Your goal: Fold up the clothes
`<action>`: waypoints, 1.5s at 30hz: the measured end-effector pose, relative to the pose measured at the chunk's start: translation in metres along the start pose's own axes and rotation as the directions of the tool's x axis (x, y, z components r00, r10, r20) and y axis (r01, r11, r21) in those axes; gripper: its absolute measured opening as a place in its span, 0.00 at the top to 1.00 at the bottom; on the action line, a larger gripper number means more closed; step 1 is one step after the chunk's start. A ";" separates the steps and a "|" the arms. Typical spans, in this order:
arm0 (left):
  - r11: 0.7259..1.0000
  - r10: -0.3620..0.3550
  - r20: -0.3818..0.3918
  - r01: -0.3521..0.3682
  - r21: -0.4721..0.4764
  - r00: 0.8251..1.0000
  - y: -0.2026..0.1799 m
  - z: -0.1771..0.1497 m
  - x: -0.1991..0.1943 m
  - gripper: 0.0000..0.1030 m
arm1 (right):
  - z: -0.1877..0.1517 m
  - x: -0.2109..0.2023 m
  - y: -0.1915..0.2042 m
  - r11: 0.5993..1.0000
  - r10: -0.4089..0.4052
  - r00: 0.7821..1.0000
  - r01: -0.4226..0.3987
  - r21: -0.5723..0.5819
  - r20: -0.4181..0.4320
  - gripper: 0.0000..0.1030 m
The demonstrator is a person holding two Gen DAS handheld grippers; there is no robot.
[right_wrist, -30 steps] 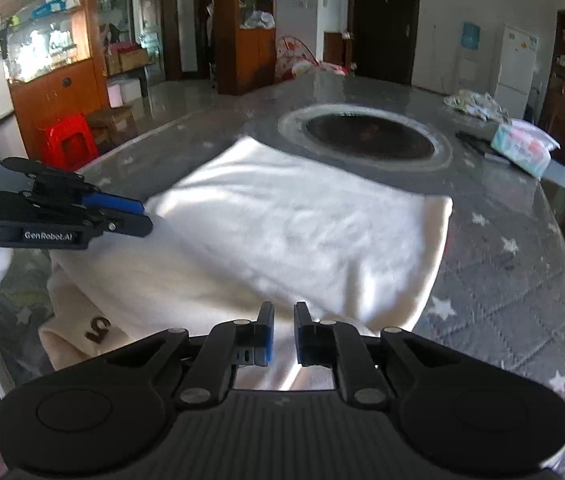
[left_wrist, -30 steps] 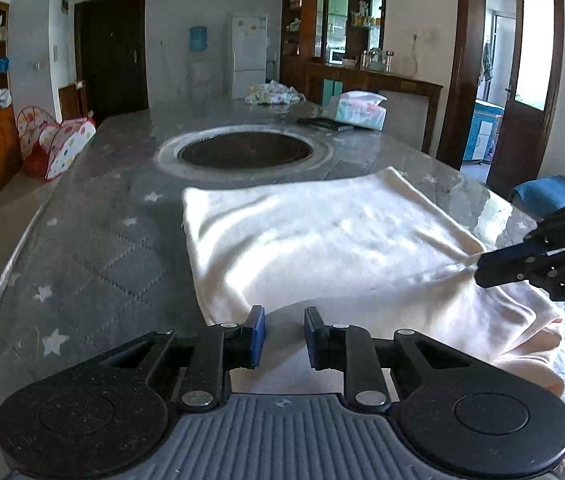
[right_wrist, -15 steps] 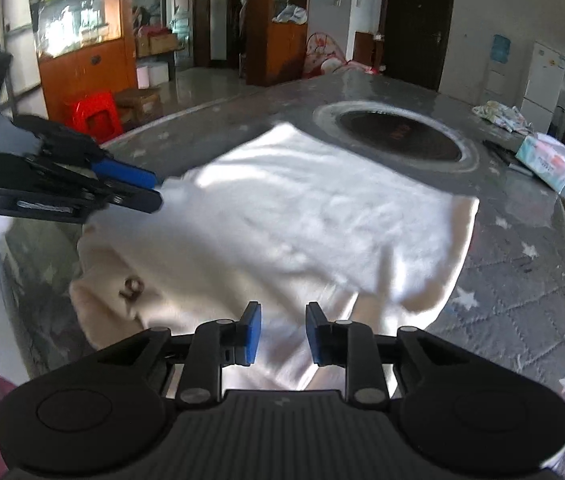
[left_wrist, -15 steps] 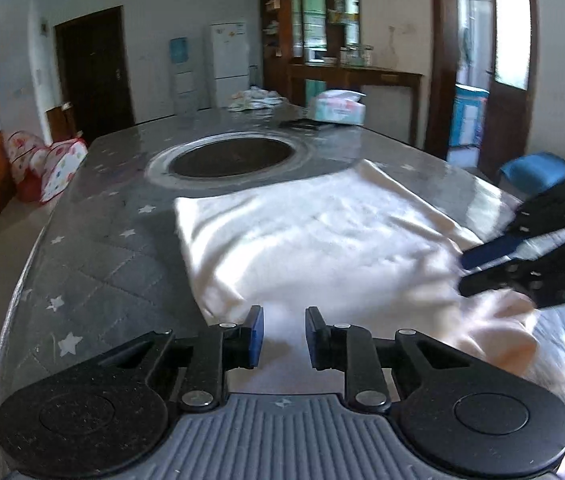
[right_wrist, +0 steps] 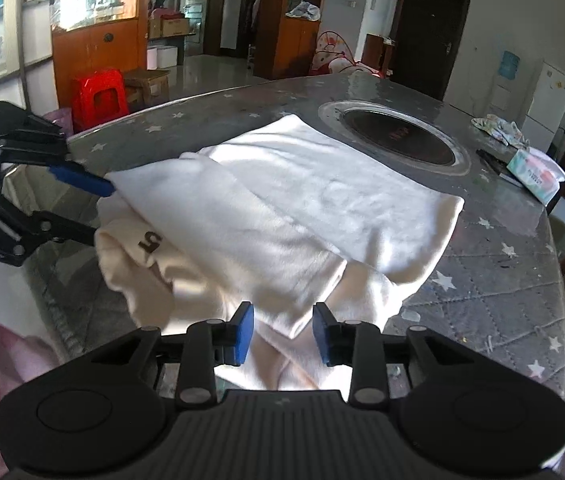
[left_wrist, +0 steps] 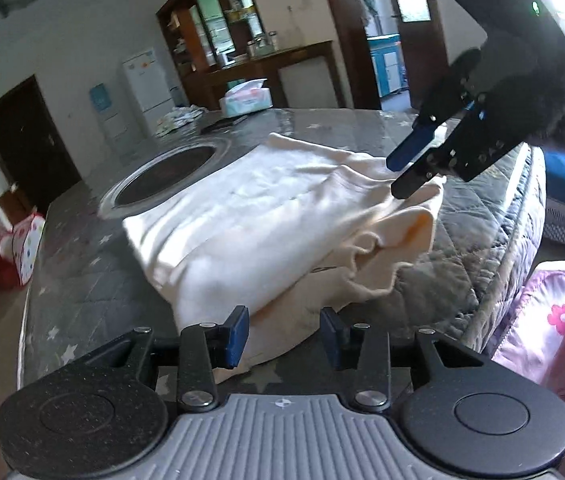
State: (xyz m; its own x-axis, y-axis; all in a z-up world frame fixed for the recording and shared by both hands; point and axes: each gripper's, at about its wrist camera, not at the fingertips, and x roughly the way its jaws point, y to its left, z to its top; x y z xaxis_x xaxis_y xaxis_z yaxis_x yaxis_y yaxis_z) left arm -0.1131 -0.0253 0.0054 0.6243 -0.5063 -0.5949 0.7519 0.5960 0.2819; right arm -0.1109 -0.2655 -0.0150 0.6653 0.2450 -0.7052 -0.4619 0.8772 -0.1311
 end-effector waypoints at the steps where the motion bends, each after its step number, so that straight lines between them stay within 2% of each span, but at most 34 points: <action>1: 1.000 -0.003 0.007 0.003 0.011 1.000 -0.003 0.000 0.001 0.59 | -0.001 -0.003 0.001 1.000 -0.002 1.000 0.002 -0.011 -0.002 0.68; 3: 0.999 -0.005 0.018 0.004 0.044 1.000 -0.009 0.000 0.005 0.59 | -0.004 -0.008 0.004 0.999 -0.006 1.000 0.005 -0.035 -0.007 0.65; 4: 0.998 -0.010 0.021 0.009 0.057 1.000 -0.011 0.000 0.007 0.60 | -0.006 -0.011 0.005 0.999 -0.008 1.000 0.007 -0.049 -0.010 0.58; 7: 0.997 -0.020 0.042 0.017 0.072 0.999 -0.014 -0.001 0.011 0.69 | -0.011 -0.016 0.009 0.997 -0.006 1.000 0.005 -0.083 -0.018 0.55; 12: 0.999 -0.028 0.063 0.026 0.040 0.998 -0.008 0.004 0.013 0.89 | -0.019 -0.019 0.018 0.989 0.004 1.000 -0.007 -0.150 -0.025 0.49; 14: 0.999 -0.033 0.074 0.032 0.008 0.997 -0.001 0.009 0.013 0.90 | -0.021 -0.018 0.022 0.984 0.007 1.000 -0.009 -0.178 -0.012 0.43; 21: 0.991 -0.066 0.104 0.077 -0.105 0.992 0.026 0.029 0.023 0.91 | -0.015 0.002 0.026 0.978 0.018 0.999 -0.008 -0.209 0.046 0.41; 27: 0.980 -0.090 0.078 0.102 -0.169 0.993 0.042 0.033 0.040 0.91 | -0.009 0.021 0.021 0.980 0.025 0.997 -0.010 -0.197 0.072 0.56; 28: 0.978 -0.100 0.068 0.111 -0.177 0.993 0.043 0.033 0.042 0.90 | -0.008 0.023 0.020 0.981 0.029 0.997 -0.015 -0.191 0.074 0.64; 31: 0.970 -0.124 0.041 0.129 -0.204 0.991 0.048 0.034 0.049 0.90 | -0.004 0.024 0.011 0.989 0.075 0.995 -0.067 -0.133 0.059 0.76; 34: 0.958 -0.142 0.018 0.142 -0.250 0.990 0.057 0.037 0.055 0.88 | -0.001 0.026 0.002 0.992 0.104 0.994 -0.101 -0.070 0.044 0.83; 40: 0.957 -0.129 -0.002 0.124 -0.261 0.992 0.058 0.041 0.059 0.82 | 0.007 0.029 -0.012 0.989 0.140 0.990 -0.141 0.041 0.024 0.87; 45: 0.964 -0.113 -0.013 0.107 -0.242 0.993 0.055 0.043 0.058 0.76 | 0.012 0.033 -0.022 0.985 0.138 0.990 -0.138 0.102 0.014 0.87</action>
State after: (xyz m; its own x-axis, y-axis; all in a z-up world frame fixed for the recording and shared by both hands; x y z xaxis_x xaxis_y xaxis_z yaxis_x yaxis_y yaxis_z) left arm -0.0263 -0.0490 0.0184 0.5322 -0.5624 -0.6328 0.7407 0.6713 0.0264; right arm -0.0723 -0.2715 -0.0273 0.6036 0.3690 -0.7068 -0.4874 0.8723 0.0392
